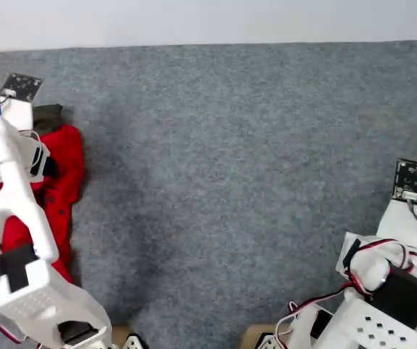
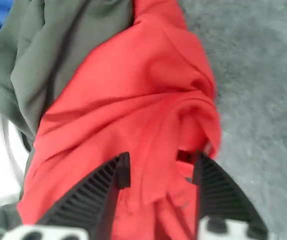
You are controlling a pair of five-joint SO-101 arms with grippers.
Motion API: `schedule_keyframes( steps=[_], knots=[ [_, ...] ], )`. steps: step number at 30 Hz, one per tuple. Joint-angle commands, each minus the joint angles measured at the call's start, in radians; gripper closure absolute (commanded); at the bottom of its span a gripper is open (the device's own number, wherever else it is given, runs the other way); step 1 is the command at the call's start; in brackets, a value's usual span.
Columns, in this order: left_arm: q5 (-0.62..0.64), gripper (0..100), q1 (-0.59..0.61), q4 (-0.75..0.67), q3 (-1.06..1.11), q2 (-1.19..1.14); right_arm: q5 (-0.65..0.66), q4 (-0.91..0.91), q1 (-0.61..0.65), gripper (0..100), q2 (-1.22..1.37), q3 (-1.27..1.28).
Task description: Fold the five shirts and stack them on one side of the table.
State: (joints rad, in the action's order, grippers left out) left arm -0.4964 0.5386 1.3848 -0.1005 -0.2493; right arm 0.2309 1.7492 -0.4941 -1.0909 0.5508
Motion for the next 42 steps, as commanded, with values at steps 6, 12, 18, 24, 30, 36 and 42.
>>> schedule_keyframes(
  steps=[6,12,18,24,30,36,42],
  knots=[
    [-0.012,87,0.012,-0.094,-0.039,-0.109,-0.005,0.035,0.004,98.8,-0.002,-0.003],
    [-0.009,98,-0.009,-0.091,-0.041,-0.135,-0.005,0.036,0.004,98.8,-0.004,-0.003],
    [0.011,100,-0.1,0.118,-0.153,-0.054,-0.005,0.036,0.004,98.8,-0.008,-0.003],
    [0.135,100,-0.264,0.321,-0.349,0.109,-0.005,0.036,0.005,98.8,-0.012,-0.003],
    [0.247,100,-0.419,0.368,-0.42,0.272,-0.005,0.036,0.005,98.8,-0.012,-0.003],
    [0.331,100,-0.574,0.367,-0.42,0.423,-0.005,0.038,0.005,98.8,-0.012,-0.003],
    [0.374,100,-0.789,0.367,-0.418,0.539,-0.003,0.035,0.01,98.8,-0.012,-0.002]
  ],
)
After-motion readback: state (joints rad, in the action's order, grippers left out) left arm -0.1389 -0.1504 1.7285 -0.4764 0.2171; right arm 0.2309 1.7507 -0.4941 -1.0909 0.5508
